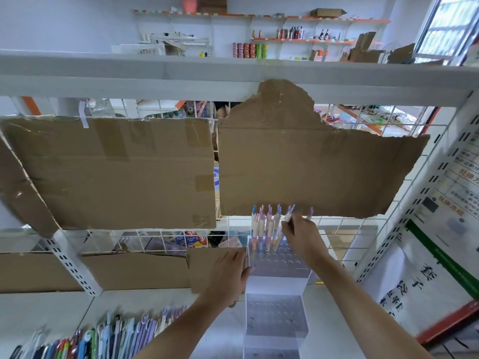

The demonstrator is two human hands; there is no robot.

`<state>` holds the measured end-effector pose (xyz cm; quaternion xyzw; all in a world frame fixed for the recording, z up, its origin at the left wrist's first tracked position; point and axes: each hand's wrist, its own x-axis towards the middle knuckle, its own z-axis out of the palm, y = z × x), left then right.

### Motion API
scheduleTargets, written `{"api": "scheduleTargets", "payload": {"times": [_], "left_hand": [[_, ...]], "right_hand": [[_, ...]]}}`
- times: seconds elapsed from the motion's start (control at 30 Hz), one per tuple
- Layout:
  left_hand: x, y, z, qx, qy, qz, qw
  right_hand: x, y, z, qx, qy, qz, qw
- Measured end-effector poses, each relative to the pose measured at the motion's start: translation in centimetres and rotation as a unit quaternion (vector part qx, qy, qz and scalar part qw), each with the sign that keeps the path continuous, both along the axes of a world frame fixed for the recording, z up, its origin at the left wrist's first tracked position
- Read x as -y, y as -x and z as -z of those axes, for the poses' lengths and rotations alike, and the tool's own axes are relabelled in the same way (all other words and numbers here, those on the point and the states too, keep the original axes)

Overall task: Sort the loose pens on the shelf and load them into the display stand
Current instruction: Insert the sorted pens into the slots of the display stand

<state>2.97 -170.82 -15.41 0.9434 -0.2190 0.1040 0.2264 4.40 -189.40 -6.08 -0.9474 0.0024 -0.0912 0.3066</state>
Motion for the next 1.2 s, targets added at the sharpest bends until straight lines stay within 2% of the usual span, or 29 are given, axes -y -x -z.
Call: {"api": "scheduleTargets", "payload": {"times": [0.13, 0.5, 0.63, 0.7, 0.83, 0.97, 1.07, 1.2], "left_hand": [[0.2, -0.1, 0.0, -0.018, -0.001, -0.004, 1.000], [-0.2, 0.2, 1.3, -0.017, -0.002, -0.019, 1.000], [-1.3, 0.5, 2.9, -0.037, -0.006, -0.025, 0.999], [-2.0, 0.9, 3.9, -0.061, 0.000, -0.036, 0.997], [-4.0, 2.2, 6.3, -0.115, -0.010, -0.072, 0.991], [-6.9, 3.8, 9.5, -0.185, -0.031, -0.109, 0.976], [-8.8, 4.8, 12.3, -0.249, -0.075, -0.161, 0.952], [-10.9, 5.9, 16.0, -0.306, -0.144, -0.213, 0.917]], "right_hand": [[-0.5, -0.6, 1.4, -0.066, 0.015, -0.015, 0.998], [-1.0, 0.4, 2.8, -0.082, 0.047, 0.036, 0.995], [-2.2, 2.6, 4.1, -0.044, 0.097, -0.011, 0.994], [-3.5, 3.9, 5.3, -0.036, 0.090, -0.066, 0.993], [-5.8, 5.4, 9.2, -0.088, 0.097, -0.136, 0.982], [-6.5, 5.3, 13.4, -0.137, 0.098, -0.110, 0.980], [-6.8, 5.2, 15.9, -0.159, 0.098, -0.095, 0.978], [-7.7, 5.7, 18.2, -0.119, 0.115, -0.047, 0.985]]}}
